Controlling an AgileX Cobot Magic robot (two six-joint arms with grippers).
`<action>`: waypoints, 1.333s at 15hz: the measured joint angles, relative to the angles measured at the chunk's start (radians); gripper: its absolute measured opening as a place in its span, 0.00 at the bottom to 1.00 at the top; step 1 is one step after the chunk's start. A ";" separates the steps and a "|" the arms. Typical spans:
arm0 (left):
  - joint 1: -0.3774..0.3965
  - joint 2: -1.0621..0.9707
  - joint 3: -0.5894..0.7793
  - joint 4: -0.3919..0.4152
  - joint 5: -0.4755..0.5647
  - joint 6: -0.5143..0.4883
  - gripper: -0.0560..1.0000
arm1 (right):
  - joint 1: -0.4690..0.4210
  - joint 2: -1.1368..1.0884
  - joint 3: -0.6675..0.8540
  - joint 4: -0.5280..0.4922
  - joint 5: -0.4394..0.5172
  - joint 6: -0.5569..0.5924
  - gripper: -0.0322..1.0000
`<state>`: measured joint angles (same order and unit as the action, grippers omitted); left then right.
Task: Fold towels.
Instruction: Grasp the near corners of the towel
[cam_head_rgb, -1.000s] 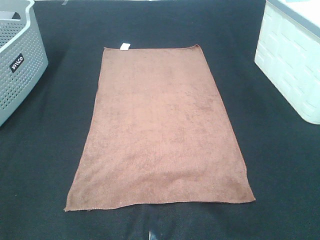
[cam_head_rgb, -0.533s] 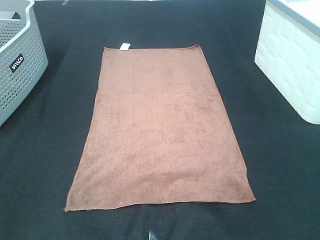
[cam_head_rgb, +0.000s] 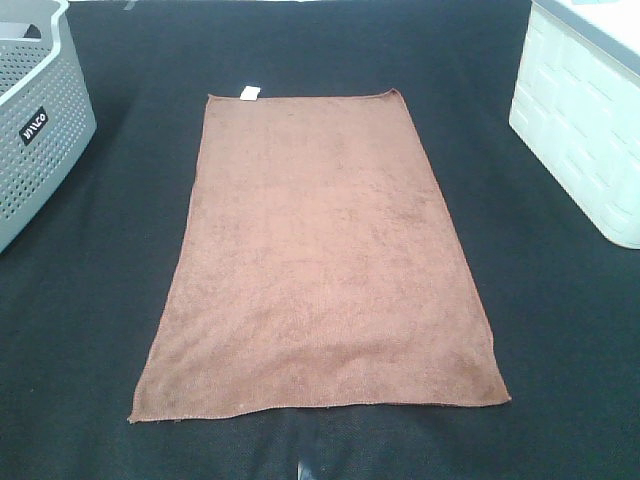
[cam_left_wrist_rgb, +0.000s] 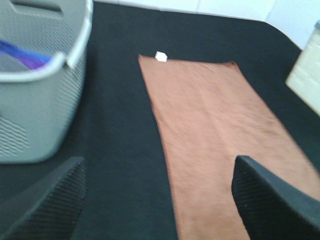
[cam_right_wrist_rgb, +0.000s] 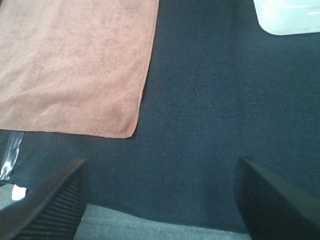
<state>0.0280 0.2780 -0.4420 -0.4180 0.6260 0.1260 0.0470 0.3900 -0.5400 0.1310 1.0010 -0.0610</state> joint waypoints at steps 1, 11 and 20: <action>0.000 0.082 0.001 -0.056 -0.020 -0.001 0.77 | 0.000 0.069 -0.022 0.002 -0.026 0.000 0.76; 0.000 0.942 0.001 -0.669 -0.055 0.566 0.77 | 0.000 0.746 -0.074 0.161 -0.306 -0.015 0.76; -0.002 1.550 -0.056 -1.229 0.127 1.205 0.77 | 0.000 1.201 -0.078 0.552 -0.439 -0.397 0.76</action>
<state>0.0260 1.8280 -0.4980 -1.6470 0.7530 1.3310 0.0470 1.5910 -0.6180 0.6830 0.5620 -0.4580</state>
